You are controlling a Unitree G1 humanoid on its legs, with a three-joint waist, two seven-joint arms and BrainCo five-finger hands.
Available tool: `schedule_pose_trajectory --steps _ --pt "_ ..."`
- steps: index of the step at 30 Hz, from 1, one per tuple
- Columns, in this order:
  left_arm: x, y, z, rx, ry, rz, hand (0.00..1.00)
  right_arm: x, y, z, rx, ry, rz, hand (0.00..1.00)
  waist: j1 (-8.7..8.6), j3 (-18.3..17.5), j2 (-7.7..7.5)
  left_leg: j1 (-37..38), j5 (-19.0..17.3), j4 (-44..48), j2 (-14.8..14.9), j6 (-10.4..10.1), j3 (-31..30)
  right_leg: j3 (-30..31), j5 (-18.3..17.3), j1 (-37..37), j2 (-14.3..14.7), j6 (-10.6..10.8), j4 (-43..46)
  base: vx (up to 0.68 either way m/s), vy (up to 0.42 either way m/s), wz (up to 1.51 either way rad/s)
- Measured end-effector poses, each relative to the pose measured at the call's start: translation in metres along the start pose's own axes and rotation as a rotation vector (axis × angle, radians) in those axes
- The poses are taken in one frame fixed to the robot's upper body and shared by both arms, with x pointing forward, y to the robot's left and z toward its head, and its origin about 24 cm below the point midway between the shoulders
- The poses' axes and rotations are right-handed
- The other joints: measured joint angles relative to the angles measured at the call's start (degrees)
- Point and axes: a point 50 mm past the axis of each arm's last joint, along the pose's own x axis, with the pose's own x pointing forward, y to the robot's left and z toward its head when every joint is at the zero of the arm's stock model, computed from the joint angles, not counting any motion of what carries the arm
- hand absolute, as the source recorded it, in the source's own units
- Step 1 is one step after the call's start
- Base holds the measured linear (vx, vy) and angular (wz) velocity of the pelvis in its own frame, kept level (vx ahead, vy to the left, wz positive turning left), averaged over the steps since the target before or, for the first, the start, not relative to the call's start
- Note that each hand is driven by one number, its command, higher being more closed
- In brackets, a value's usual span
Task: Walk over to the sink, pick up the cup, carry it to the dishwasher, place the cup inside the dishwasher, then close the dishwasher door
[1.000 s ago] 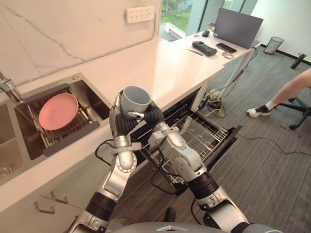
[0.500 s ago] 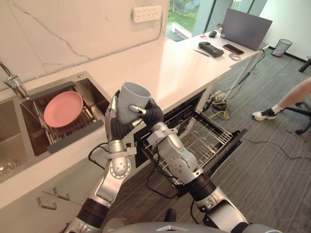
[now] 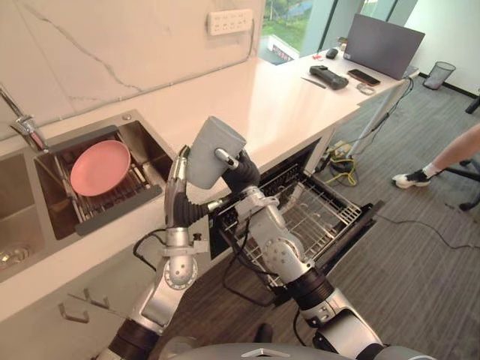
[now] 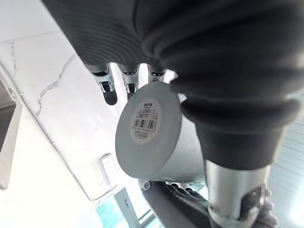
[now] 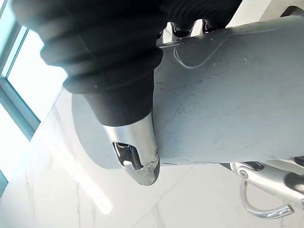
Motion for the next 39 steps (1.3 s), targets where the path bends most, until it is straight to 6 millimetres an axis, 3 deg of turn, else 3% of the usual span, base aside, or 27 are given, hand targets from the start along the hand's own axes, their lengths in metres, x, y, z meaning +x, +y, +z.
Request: schedule_pose_trajectory --steps 7,11,16,20,23,28,31,35,39 --pt "0.002 0.009 -0.001 0.116 -0.044 0.119 0.00 0.003 0.008 0.001 0.106 -0.062 0.019 1.00 -0.09 -0.4 1.39 0.0 0.0 0.0 0.2 0.0 0.1 0.0 0.1 0.0 0.2 0.0 0.0 0.00 0.000 0.00" --pt "0.007 0.035 -0.012 0.167 -0.008 0.298 0.00 0.004 0.010 0.019 0.191 -0.199 0.021 1.00 -0.11 -0.4 1.45 0.1 0.1 0.0 0.4 -0.1 0.2 0.0 0.0 0.1 0.3 -0.3 0.0 0.00 0.000 0.00" --pt "0.011 0.049 -0.017 0.018 0.047 0.354 0.00 -0.005 0.009 0.042 0.212 -0.332 0.050 1.00 -0.05 -0.3 1.49 0.1 0.1 -0.1 0.4 -0.1 0.3 0.1 -0.3 0.1 0.3 -0.5 0.0 0.00 0.000 0.00" --pt "0.007 0.043 -0.007 -0.214 0.086 0.282 0.00 -0.023 -0.005 0.062 0.215 -0.448 0.023 1.00 -0.19 -0.4 1.52 0.1 0.1 -0.5 0.4 -0.1 1.1 0.4 -0.3 -0.4 0.3 -0.5 0.0 0.00 0.003 -0.06" --pt "0.006 0.042 -0.004 -0.389 0.118 0.214 0.00 -0.039 -0.023 0.089 0.181 -0.570 -0.031 1.00 -0.38 -0.3 1.80 0.3 0.1 -0.9 0.5 -0.1 1.7 1.3 -0.2 -0.8 0.4 -0.5 0.0 0.02 0.029 -0.13" --pt "-0.002 0.025 -0.004 -0.717 0.189 -0.065 0.00 -0.079 -0.055 0.129 -0.006 -0.726 -0.161 1.00 -1.61 -0.3 2.31 1.0 -0.6 -1.0 0.5 0.1 3.0 2.7 0.2 -0.8 0.6 0.2 0.0 0.02 0.041 -0.12" --pt "-0.013 0.007 -0.004 -0.829 0.257 -0.230 0.00 -0.099 -0.070 0.137 -0.097 -0.747 -0.259 1.00 -2.08 -0.3 2.33 0.9 -1.2 -0.3 0.5 0.2 3.5 3.2 0.1 -0.9 0.7 0.4 0.0 0.00 0.041 -0.14" --pt "-0.045 -0.016 -0.013 -0.911 0.437 -0.434 0.00 -0.124 -0.091 0.144 -0.273 -0.687 -0.399 1.00 -3.15 -0.3 2.39 -0.5 -1.9 0.4 0.6 0.3 4.8 4.5 -0.3 -2.7 0.7 0.6 0.0 -0.01 0.042 -0.15" --pt "-0.084 -0.024 -0.042 -0.904 0.663 -0.480 0.00 -0.141 -0.117 0.133 -0.328 -0.569 -0.507 1.00 -3.34 -0.3 2.43 -1.0 -2.0 0.6 0.7 0.2 4.5 4.2 -0.1 -2.9 0.6 0.8 0.0 0.02 0.023 0.02"
